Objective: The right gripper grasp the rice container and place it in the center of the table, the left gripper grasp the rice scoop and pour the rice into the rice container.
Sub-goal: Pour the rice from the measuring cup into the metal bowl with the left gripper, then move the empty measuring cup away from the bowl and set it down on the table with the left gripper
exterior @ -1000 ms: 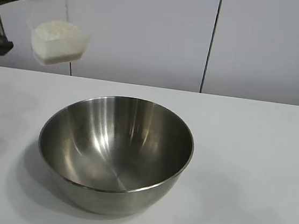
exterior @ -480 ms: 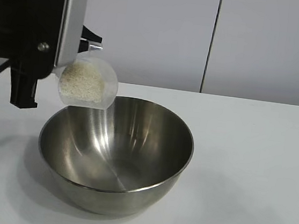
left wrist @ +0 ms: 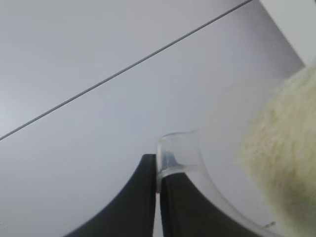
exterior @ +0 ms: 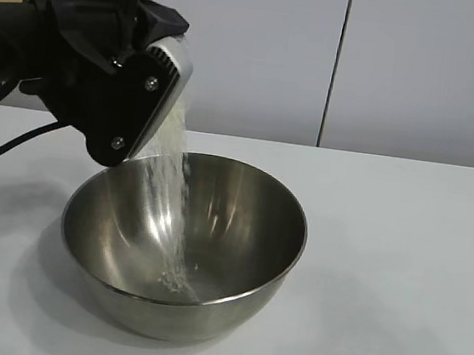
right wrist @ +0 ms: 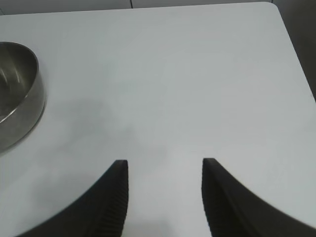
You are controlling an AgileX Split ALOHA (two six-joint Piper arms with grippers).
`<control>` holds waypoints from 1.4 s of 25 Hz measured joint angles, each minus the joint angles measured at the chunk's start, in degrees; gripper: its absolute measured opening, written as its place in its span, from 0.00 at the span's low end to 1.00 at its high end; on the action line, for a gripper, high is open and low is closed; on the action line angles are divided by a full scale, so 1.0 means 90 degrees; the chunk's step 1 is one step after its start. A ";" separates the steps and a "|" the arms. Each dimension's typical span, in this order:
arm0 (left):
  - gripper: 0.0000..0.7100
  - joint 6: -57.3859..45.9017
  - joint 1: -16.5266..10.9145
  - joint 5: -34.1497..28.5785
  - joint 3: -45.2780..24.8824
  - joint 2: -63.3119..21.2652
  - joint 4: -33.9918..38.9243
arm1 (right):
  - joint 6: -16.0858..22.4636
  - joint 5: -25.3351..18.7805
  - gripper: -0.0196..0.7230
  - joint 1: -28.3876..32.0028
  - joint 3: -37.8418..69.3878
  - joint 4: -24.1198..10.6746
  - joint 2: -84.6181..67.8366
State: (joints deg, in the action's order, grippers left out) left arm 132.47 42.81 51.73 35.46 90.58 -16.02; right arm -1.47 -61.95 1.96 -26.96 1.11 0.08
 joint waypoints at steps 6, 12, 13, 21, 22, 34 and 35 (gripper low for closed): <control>0.01 0.0275 0.0007 0.0269 0.0000 0.0000 -0.0002 | 0.0000 0.0000 0.45 0.0000 0.0000 0.0000 0.0000; 0.01 0.0297 0.0019 0.0276 0.0000 0.0000 -0.0002 | 0.0000 0.0007 0.45 0.0000 0.0000 0.0000 0.0000; 0.01 0.0297 0.0019 0.0276 0.0000 0.0000 -0.0002 | 0.0000 0.0001 0.45 0.0000 0.0000 0.0000 0.0000; 0.01 0.0097 0.0019 0.0222 0.0000 0.0000 -0.0026 | 0.0000 0.0001 0.45 0.0000 0.0000 0.0000 0.0000; 0.01 -0.0038 0.0019 0.0222 0.0000 0.0000 -0.0026 | 0.0000 0.0001 0.45 0.0000 0.0000 0.0000 0.0000; 0.01 -0.5462 -0.0011 0.0793 0.0000 -0.0241 -0.1162 | 0.0000 0.0001 0.45 0.0000 0.0000 0.0000 0.0000; 0.01 -0.5858 -0.0042 0.0799 0.0000 -0.0315 -0.1381 | 0.0000 0.0001 0.45 0.0000 0.0000 0.0000 0.0000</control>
State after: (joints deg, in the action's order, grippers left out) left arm 79.75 42.43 58.93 35.46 87.75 -28.45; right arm -1.47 -61.94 1.96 -26.96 1.11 0.08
